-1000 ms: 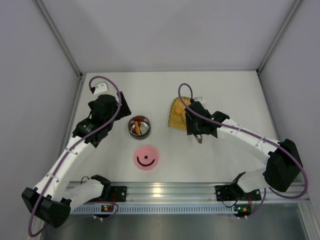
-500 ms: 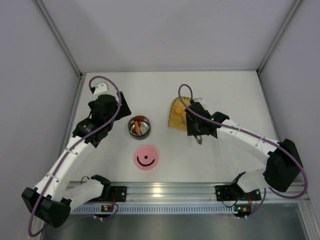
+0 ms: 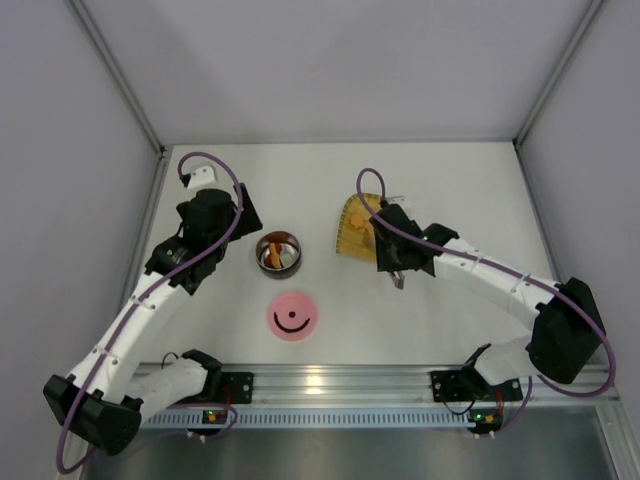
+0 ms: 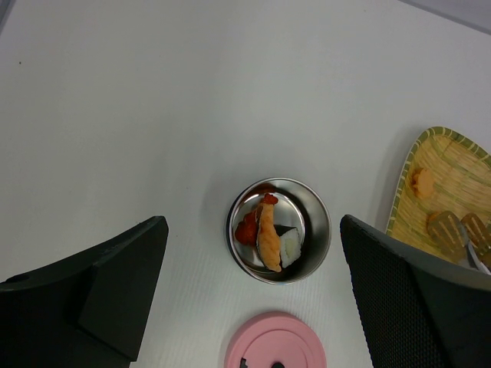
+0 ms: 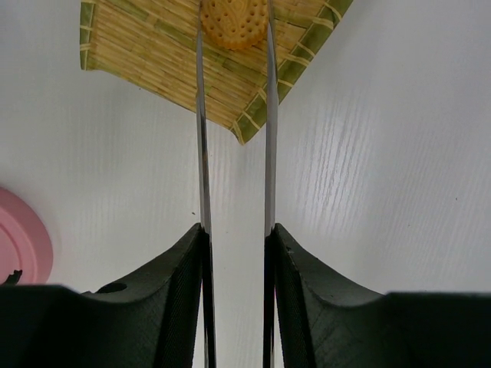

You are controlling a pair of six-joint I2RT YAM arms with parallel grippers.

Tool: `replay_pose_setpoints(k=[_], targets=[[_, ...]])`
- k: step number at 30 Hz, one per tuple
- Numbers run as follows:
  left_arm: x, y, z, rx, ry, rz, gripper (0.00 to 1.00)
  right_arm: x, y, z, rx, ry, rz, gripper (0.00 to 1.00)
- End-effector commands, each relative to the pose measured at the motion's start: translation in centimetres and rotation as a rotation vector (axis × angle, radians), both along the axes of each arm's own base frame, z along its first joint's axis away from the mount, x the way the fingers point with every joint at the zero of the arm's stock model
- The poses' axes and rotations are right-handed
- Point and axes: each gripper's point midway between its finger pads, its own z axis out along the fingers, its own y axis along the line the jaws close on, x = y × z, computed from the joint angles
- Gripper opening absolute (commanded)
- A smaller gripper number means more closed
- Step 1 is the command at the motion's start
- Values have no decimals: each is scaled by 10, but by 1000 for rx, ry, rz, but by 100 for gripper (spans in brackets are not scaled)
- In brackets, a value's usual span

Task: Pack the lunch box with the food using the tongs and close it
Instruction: Pick up the fake food from the plate.

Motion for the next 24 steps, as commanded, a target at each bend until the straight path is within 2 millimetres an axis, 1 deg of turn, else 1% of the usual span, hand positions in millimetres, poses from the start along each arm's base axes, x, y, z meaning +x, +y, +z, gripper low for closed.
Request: replay_pose_setpoints(k=[1, 7, 10, 15, 18, 19, 20, 21, 22, 23, 24], targets=[[2, 1, 11, -17, -50, 5, 99, 17, 3, 41, 66, -109, -28, 32], [2, 1, 11, -17, -48, 5, 99, 21, 5, 66, 89, -148, -19, 32], [3, 1, 12, -19, -51, 3, 99, 21, 8, 74, 99, -157, -11, 32], [3, 1, 12, -19, -51, 3, 99, 17, 23, 85, 137, -163, 26, 32], [3, 0, 12, -20, -49, 3, 99, 8, 44, 94, 163, -169, 81, 32], [3, 0, 12, -19, -51, 2, 99, 7, 51, 102, 182, -180, 94, 32], [3, 0, 12, -19, -51, 2, 99, 5, 57, 105, 190, -183, 105, 32], [3, 0, 12, -19, -49, 2, 99, -1, 68, 103, 189, -176, 137, 32], [4, 0, 13, -22, -53, 4, 99, -2, 77, 112, 207, -187, 150, 32], [4, 0, 12, -19, -51, 3, 99, -5, 84, 114, 214, -186, 166, 32], [4, 0, 12, -19, -51, 2, 99, -12, 97, 111, 211, -176, 198, 32]])
